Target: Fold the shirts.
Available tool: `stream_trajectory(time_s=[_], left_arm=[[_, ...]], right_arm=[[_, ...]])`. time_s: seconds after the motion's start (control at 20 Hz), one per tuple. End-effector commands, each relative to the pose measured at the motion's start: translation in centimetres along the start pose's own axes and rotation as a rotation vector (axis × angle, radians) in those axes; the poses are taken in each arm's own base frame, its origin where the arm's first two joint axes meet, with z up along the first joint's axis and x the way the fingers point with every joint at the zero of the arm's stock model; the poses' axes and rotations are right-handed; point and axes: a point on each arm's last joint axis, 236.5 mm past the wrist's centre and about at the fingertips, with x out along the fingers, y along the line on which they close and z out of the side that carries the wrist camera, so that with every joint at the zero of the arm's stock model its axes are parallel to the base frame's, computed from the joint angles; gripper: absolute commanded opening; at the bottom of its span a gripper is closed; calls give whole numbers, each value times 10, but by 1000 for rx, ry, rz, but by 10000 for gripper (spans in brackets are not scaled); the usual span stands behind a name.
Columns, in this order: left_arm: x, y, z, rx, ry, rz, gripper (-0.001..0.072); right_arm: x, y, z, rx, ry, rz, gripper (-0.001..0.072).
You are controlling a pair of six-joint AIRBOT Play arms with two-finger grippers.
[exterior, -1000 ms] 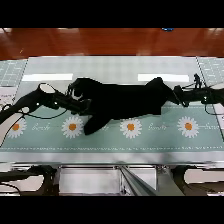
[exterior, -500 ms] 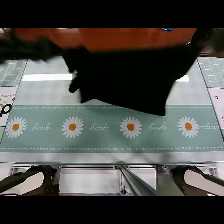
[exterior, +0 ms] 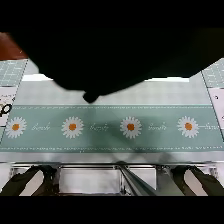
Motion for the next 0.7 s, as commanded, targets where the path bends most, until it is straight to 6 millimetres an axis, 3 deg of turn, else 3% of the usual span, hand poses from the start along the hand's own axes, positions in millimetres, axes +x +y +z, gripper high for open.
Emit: stream_trajectory(time_s=[0.0,0.15,0.25,0.35,0.5,0.65], left_arm=[[-54,-49,24,147,-101,54,21],[-85,-79,29,212,-153,77,21],[-97,-82,30,217,-166,116,21],[-94,-76,22,196,-131,127,21],[-64,-41,-7,80,-26,121,21],[-10,14,-64,-127,132,81,21]], right_arm=[[-66,22,24,-101,-110,-75,27],[-86,32,17,-114,-91,-85,27],[-87,35,1,-106,-27,-76,27],[-83,33,-13,-85,28,-70,27],[-66,25,-43,-18,125,-56,27],[-23,3,-98,87,289,-30,27]])
